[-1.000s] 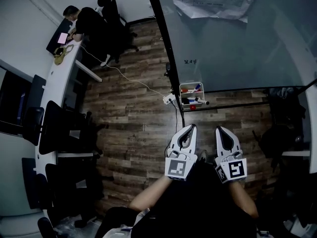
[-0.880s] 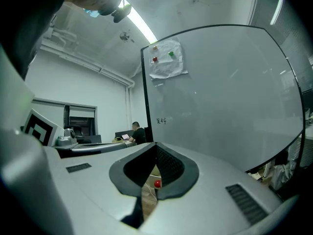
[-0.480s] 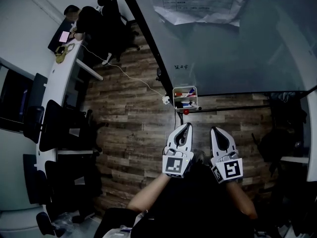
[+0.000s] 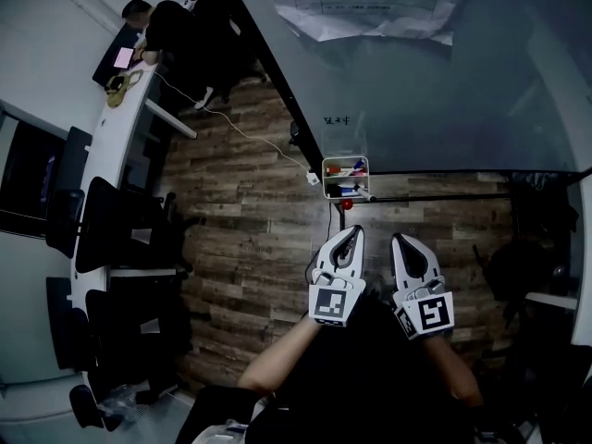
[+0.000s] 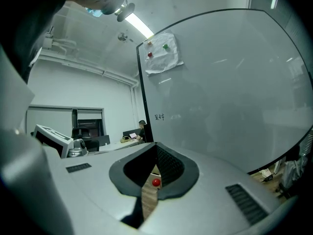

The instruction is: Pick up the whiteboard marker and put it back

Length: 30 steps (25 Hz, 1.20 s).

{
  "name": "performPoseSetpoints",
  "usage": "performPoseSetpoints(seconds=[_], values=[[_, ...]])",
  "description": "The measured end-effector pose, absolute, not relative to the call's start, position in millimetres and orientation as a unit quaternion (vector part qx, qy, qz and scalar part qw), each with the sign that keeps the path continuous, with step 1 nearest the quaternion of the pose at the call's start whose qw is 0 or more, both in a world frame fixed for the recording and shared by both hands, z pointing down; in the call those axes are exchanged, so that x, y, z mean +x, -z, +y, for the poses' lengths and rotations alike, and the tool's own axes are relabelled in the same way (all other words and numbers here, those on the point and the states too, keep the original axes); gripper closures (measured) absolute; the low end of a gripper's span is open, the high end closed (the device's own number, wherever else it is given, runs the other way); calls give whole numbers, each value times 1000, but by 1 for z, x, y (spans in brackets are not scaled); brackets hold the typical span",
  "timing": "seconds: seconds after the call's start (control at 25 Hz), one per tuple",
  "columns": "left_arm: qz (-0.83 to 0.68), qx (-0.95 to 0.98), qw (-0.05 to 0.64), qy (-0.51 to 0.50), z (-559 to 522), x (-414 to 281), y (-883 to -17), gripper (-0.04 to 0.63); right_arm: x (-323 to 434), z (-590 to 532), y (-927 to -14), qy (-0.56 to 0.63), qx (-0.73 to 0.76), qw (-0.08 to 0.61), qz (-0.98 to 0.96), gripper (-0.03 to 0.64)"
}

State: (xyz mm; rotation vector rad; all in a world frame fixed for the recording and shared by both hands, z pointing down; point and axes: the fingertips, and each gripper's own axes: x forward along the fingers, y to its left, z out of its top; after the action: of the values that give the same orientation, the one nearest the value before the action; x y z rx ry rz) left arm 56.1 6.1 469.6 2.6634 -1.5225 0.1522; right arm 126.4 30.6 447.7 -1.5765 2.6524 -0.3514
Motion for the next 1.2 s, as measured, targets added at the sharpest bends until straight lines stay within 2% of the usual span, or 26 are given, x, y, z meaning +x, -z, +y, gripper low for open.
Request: performPoseSetpoints(seconds=[0.84,0.88,0.96,1.04,1.2], values=[[-437,896,41,-70,-31,72,-514,583,125,1,-459,119,-536,0,836,603],[-432,898,43,-72,-33,74,-517,567,125,-1,-459,121,-537,-1,835,603],[-424,901,46,-80,-36,77,-524,488,127,-5,-460,123,-541,-5,832,603],[-421,901,44,-92,-40,79,-531,448,130,-8,-460,123,-543,-5,831,603],[-418,901,42,-108,-46,82,-544,417,132,-14,-463,126,-543,-5,830,603]])
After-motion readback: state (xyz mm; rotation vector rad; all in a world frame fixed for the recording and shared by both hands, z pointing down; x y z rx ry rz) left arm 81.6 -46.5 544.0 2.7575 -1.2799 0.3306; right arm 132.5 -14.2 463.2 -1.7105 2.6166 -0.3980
